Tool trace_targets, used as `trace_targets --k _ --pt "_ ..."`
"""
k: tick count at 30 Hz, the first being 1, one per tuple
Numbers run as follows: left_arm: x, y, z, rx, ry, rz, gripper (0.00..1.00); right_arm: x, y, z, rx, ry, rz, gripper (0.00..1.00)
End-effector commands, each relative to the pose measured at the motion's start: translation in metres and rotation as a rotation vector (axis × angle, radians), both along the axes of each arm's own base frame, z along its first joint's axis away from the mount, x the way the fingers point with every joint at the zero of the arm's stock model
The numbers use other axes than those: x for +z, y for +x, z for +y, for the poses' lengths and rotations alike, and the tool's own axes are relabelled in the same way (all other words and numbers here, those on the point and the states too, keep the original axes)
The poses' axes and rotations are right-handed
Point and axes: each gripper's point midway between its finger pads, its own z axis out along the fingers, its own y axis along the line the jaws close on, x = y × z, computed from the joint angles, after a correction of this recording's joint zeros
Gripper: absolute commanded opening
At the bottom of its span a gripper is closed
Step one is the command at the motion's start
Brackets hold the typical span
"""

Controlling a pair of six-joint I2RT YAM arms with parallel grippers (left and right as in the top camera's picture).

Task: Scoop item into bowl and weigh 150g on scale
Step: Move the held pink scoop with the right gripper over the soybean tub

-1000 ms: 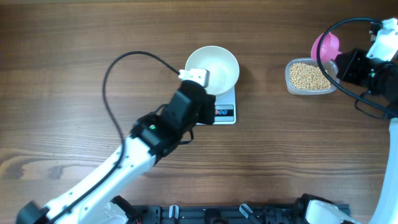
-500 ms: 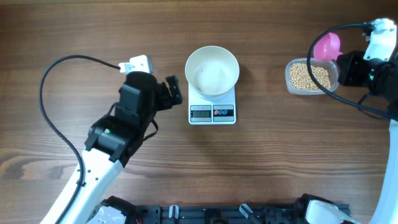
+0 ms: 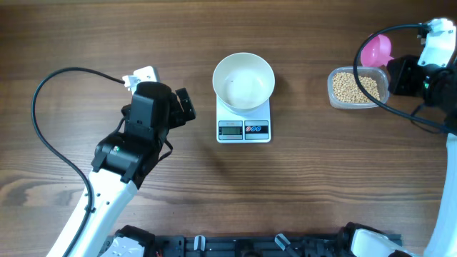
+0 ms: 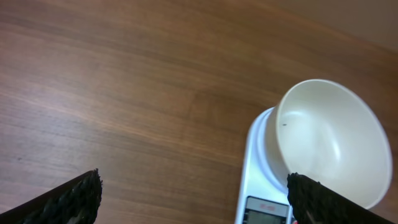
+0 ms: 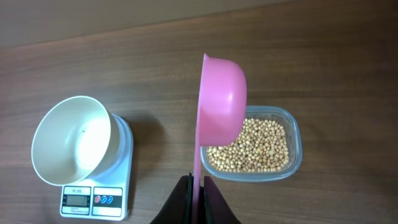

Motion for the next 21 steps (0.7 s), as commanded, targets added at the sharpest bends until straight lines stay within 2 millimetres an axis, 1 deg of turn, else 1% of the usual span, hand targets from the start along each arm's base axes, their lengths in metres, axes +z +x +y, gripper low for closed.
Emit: trace_targets --k 1,4,7,9,13,17,21 --pt "0.001 -0.001 0.008 0.027 0.028 -0.004 1.0 -0.004 0.006 -0.001 0.014 0.003 0.013 0.04" --pt "0.001 -0.001 0.008 0.027 0.028 -0.004 1.0 -0.011 0.009 -0.002 0.021 0.0 0.034 0.04" --pt "0.001 -0.001 0.008 0.027 0.028 -0.004 1.0 -0.022 0.01 -0.002 0.067 -0.031 0.062 0.04" --pt "0.001 -0.001 0.008 0.027 0.028 -0.004 1.0 -0.026 0.01 -0.002 0.079 -0.037 0.073 0.04" --pt "0.001 -0.001 0.008 0.027 0.028 -0.004 1.0 -0.024 0.013 -0.004 0.124 -0.085 0.047 0.04" --pt "0.001 -0.001 0.008 0.027 0.028 -0.003 1.0 -0.022 0.015 -0.004 0.224 -0.183 0.017 0.04" --pt "0.001 -0.001 0.008 0.027 0.028 -0.003 1.0 -0.021 0.017 -0.004 0.256 -0.212 -0.001 0.04"
